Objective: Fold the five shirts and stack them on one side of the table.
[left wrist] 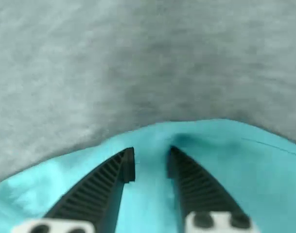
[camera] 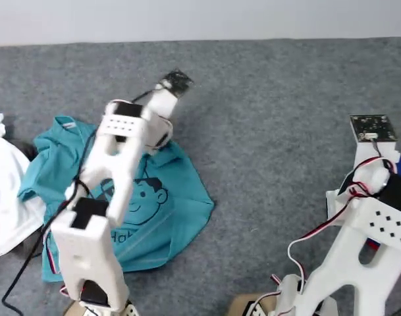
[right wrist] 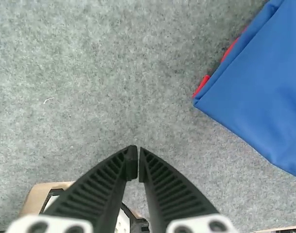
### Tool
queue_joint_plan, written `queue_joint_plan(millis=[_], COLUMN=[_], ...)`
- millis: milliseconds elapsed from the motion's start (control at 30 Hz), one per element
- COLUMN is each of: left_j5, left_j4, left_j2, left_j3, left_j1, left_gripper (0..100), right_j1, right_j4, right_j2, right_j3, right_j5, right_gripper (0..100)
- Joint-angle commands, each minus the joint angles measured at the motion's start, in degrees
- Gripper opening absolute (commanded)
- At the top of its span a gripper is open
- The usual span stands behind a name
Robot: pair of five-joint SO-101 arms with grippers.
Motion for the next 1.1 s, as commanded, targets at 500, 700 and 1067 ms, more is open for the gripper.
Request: queue_joint_plan(millis=[500,700,1067], left_j5=[-8.44,-13.10,-13.27], left_j4=[36.48,36.13,10.81], left_j2=[-3.34,-12.04,-13.98], left_j3=[-24.75,-6.64,15.25], left_j1=[-7.12,-7.03,-7.03], left_gripper=[16,16,16], right_j1=[0.22,0.22,0.22], right_j4=[2.33,2.33,2.33], right_j2=[-1.63,-1.63,-1.45], right_j3=[-0.18,-0.18,-0.18], right_j5=[0.26,0.26,0.35], right_gripper=[0.9,0.9,0.9])
